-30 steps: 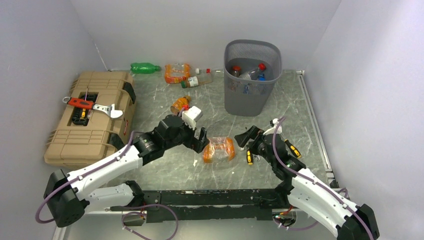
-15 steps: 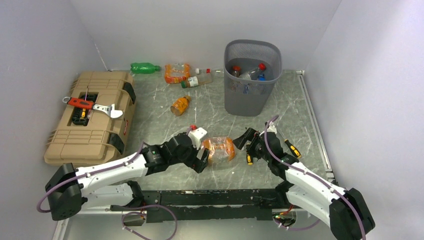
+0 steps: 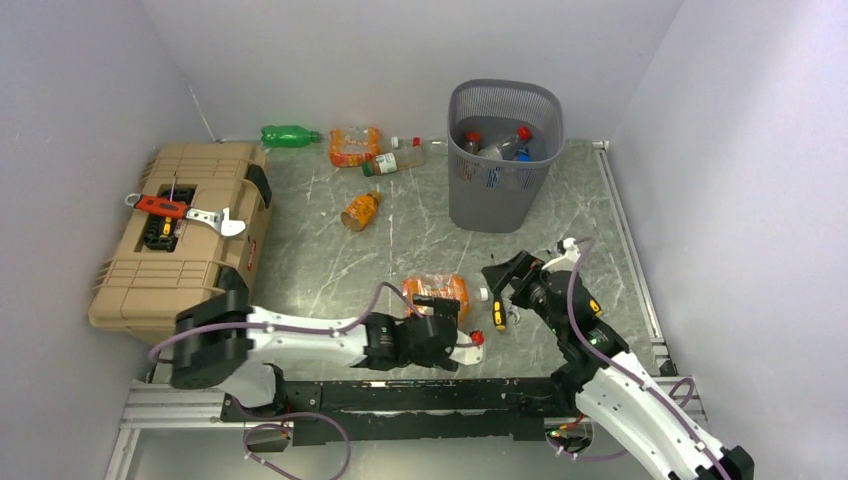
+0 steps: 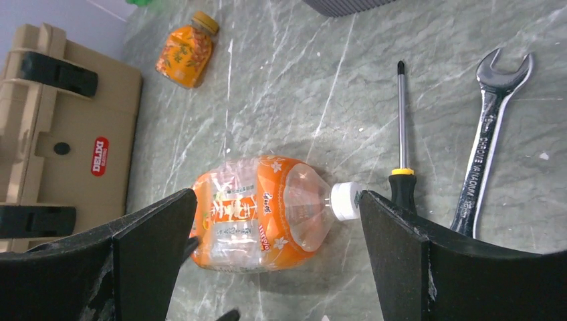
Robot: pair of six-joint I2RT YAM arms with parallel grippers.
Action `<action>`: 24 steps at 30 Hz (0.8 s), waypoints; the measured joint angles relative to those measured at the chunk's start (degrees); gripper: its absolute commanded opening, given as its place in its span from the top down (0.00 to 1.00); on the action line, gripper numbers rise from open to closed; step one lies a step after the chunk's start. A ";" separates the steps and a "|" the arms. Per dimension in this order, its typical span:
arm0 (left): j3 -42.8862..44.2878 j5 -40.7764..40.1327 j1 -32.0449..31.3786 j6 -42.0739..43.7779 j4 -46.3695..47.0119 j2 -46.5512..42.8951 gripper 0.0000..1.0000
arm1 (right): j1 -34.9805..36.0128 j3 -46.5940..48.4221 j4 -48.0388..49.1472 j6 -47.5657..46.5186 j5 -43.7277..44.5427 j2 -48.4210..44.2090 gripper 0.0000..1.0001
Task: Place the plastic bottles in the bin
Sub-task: Pick up the plastic bottle at the center of the board.
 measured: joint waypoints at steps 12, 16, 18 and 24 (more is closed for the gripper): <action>-3.15 -13.79 -0.33 12.72 15.04 15.28 0.01 | -0.04 1.44 -9.99 -1.31 2.78 -8.37 0.03; -0.83 -16.02 0.00 12.41 19.08 18.99 0.05 | -0.04 2.60 -11.02 -1.46 2.93 -9.42 0.03; 0.94 -16.81 0.48 11.17 19.76 20.79 0.10 | -0.04 2.91 -11.21 -1.46 2.93 -10.16 0.03; 2.89 -16.92 1.81 6.12 19.26 22.62 0.28 | -0.04 3.45 -12.35 -1.51 2.93 -11.93 0.03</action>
